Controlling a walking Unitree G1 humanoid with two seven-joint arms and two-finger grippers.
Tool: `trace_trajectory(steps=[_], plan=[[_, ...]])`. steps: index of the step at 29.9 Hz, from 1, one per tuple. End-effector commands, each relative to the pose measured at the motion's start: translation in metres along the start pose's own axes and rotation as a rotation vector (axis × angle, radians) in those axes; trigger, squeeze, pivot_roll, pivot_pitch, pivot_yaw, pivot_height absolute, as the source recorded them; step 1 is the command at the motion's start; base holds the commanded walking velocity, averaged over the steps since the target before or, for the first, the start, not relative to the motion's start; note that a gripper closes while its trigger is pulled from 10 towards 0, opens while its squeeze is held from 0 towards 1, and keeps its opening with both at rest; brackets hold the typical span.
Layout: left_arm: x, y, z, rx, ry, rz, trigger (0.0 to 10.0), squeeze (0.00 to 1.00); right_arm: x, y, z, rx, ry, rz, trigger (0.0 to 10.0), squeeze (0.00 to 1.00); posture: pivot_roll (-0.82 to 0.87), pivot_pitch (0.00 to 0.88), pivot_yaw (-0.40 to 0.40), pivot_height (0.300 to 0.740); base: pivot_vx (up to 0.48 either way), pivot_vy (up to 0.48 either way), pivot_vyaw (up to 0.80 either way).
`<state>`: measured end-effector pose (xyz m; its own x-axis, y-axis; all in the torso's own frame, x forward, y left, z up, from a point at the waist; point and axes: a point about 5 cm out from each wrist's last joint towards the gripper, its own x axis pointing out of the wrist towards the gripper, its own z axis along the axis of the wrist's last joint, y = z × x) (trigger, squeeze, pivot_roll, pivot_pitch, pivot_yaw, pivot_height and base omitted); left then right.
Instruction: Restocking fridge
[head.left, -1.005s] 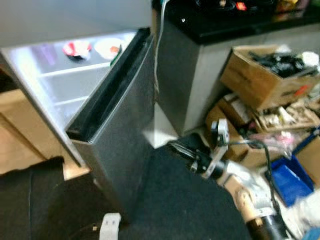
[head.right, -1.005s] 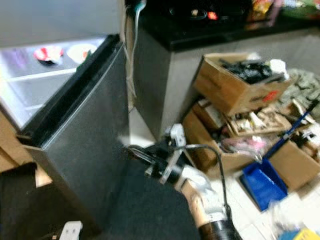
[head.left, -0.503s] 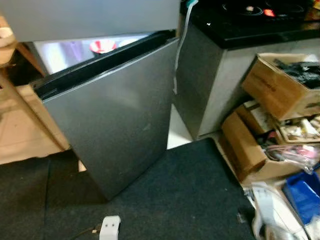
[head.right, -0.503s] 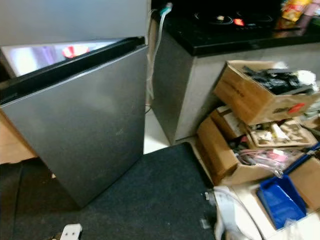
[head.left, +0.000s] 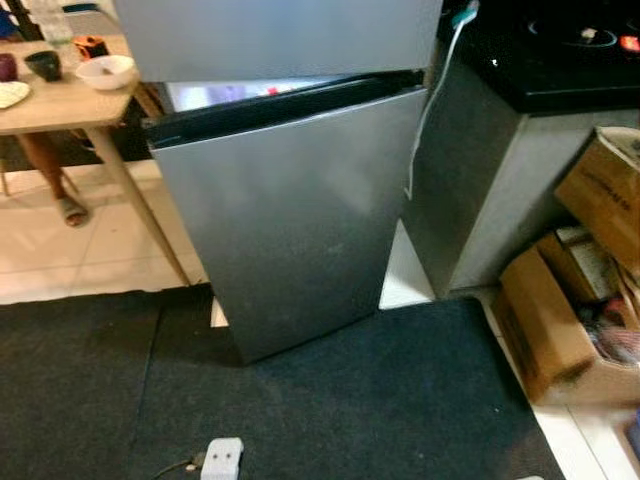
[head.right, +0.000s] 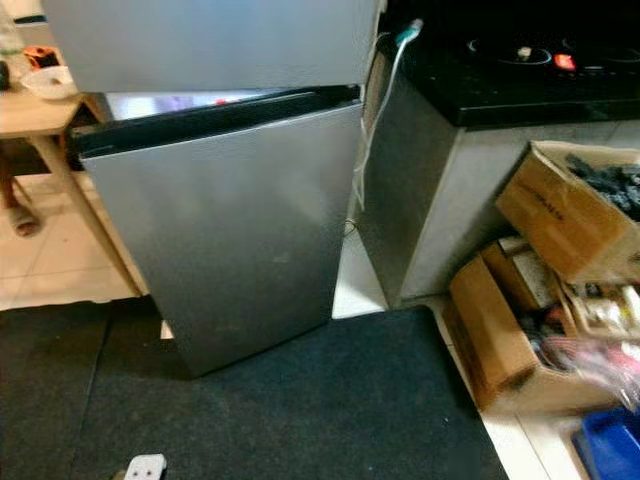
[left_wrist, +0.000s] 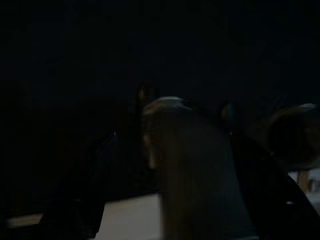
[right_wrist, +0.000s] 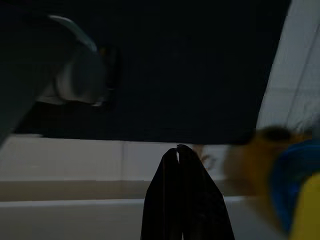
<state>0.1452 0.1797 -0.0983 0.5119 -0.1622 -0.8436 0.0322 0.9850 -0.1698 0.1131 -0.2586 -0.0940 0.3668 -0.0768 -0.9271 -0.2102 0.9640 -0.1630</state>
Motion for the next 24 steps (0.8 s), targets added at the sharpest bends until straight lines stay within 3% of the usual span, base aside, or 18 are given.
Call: trace_trajectory(steps=[1,24], plan=[[-0.0021,0.0014,-0.0110,0.018,0.045,0.005,10.0,0.00,-0.0002,0.0036,-0.0059,-0.038,0.014,0.005,10.0,0.00,-0.13,0.103,-0.034,0.740,0.000,0.000,0.71],[-0.0014,0.0033,-0.0046,0.016,0.028,0.009,10.0,0.00,0.0016,0.0100,-0.0044,-0.105,0.010,-0.010,10.0,0.00,-0.13,0.102,-0.021,0.740,0.000,0.000,0.71]])
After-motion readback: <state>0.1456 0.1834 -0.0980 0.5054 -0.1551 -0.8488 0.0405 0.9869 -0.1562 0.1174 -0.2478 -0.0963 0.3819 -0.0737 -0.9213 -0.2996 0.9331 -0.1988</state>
